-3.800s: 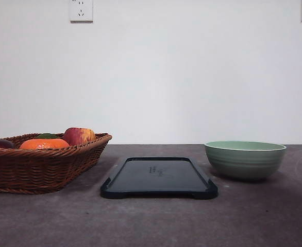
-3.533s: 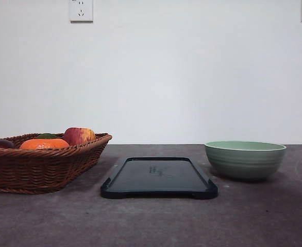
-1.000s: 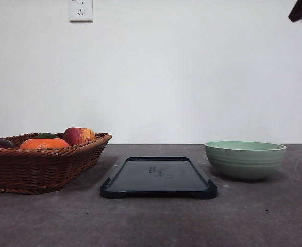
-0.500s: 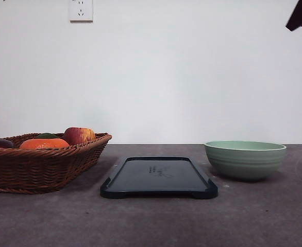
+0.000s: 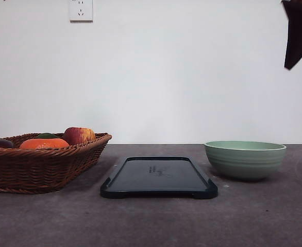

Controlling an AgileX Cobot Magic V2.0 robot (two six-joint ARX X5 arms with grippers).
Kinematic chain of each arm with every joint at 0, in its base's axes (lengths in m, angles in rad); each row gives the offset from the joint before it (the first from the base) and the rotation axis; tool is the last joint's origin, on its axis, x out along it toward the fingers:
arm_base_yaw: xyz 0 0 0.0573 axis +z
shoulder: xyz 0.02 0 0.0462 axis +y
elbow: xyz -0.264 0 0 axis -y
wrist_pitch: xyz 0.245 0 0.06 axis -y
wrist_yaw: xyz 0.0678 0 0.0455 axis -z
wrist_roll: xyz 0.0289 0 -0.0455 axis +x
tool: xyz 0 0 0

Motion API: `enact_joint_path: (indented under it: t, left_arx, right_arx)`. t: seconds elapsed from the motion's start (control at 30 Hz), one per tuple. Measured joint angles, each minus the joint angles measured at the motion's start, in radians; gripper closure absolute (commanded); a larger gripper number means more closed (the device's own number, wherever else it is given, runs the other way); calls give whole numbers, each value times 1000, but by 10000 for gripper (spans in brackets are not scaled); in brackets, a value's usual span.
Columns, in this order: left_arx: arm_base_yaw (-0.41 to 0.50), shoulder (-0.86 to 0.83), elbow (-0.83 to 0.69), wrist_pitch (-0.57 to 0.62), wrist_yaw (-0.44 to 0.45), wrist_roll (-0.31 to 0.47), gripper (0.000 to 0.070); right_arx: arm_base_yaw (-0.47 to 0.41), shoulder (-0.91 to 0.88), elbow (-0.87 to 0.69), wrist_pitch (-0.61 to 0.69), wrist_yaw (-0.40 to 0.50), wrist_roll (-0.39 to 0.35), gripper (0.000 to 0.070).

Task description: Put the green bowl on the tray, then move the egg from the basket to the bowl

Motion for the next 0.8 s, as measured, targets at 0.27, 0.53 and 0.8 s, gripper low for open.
enact_joint_path:
  t: [0.27,0.53,0.8]
  left_arx:
    - [0,0,0,0,0,0,309]
    - [0,0,0,0,0,0,309]
    - [0,0,0,0,0,0,309]
  right_arx:
    - [-39,206,141,-60,4,39,355]
    - [-101,391,234,-57,4,41,355]
    - [-125,523,249,-5,-31,33,358]
